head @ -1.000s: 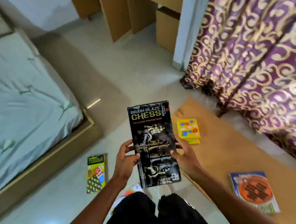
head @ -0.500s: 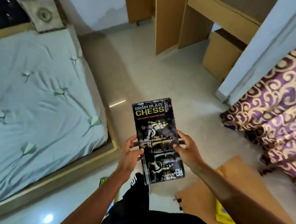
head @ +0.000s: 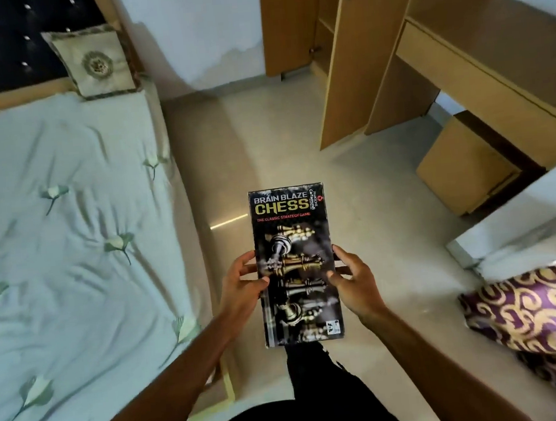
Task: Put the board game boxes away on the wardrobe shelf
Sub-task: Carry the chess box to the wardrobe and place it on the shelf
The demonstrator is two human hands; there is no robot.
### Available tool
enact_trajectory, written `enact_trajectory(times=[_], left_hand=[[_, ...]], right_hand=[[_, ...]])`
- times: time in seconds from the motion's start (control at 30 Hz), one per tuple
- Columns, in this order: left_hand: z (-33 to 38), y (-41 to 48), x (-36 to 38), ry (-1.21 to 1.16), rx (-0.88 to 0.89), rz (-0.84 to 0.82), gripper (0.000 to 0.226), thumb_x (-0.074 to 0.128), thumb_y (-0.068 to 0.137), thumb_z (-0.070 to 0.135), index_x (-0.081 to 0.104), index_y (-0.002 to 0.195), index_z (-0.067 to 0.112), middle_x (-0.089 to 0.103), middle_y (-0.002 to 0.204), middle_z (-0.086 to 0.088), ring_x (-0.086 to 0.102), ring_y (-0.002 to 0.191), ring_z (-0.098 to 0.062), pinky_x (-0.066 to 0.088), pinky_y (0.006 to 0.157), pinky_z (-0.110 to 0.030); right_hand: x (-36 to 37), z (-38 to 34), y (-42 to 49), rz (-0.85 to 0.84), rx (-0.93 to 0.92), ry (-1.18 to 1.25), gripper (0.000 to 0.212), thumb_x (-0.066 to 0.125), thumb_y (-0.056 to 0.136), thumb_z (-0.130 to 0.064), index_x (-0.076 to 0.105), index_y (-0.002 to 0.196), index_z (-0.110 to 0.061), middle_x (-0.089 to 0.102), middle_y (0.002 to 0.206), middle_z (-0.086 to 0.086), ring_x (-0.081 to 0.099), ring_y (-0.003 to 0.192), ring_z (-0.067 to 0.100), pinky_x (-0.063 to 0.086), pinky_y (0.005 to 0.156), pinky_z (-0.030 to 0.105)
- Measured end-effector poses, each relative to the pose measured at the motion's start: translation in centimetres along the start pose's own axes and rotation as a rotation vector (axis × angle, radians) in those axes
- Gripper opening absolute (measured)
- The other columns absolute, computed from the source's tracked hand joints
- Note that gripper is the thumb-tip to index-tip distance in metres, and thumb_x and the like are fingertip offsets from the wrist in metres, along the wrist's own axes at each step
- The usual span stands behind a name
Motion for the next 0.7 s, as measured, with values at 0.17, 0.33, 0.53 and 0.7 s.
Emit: enact_trajectory(times=[0.17, 0.33, 0.53, 0.7], left_hand=[[7.3, 12.7, 1.4, 0.031, 0.048, 0.065, 0.059, 0.064, 0.082, -0.009, 0.053, 0.133, 0.02, 0.065, 0.115, -0.01, 0.072, 0.089, -0.021, 0.061, 0.079, -0.046], [15.6, 22.8, 2.7, 0.036, 0.101, 0.144, 0.056, 0.068, 0.081, -0.009, 0.056, 0.127, 0.021, 0.067, 0.105, -0.004, 0.071, 0.068, -0.006, 0.062, 0.064, -0.032], [22.9, 35.6, 3.9, 0.059, 0.103, 0.236, 0.056, 0.076, 0.077, 0.0, 0.057, 0.127, 0.018, 0.067, 0.104, -0.007, 0.071, 0.077, -0.024, 0.062, 0.07, -0.049], [27.7, 47.5, 3.7, 0.006, 0.095, 0.205, 0.059, 0.077, 0.077, 0.0, 0.056, 0.127, 0.022, 0.068, 0.102, -0.005, 0.073, 0.077, -0.023, 0.062, 0.067, -0.048]], right_hand=[[-0.4, -5.2, 14.6, -0.036, -0.042, -0.001, 0.056, 0.063, 0.091, -0.012, 0.046, 0.143, -0.025, 0.05, 0.14, -0.003, 0.048, 0.129, 0.014, 0.042, 0.11, 0.037], [-1.4, -11.4, 27.7, -0.053, -0.085, 0.003, 0.055, 0.064, 0.09, -0.011, 0.048, 0.141, -0.025, 0.054, 0.135, -0.003, 0.057, 0.117, 0.016, 0.05, 0.103, 0.04], [-1.3, -17.4, 42.4, -0.009, -0.134, -0.041, 0.059, 0.073, 0.082, -0.011, 0.053, 0.137, -0.021, 0.061, 0.129, -0.003, 0.059, 0.115, 0.014, 0.053, 0.099, 0.034], [-0.1, -21.9, 54.6, 0.031, -0.141, -0.038, 0.059, 0.073, 0.08, -0.007, 0.055, 0.136, -0.017, 0.061, 0.128, -0.004, 0.055, 0.116, 0.009, 0.047, 0.099, 0.024]])
Point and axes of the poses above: each hand's wrist, its own y-axis towards the middle knuckle, its own x-axis out of the palm, z = x × y, the point moved 1 cm from there along y, towards the middle knuckle
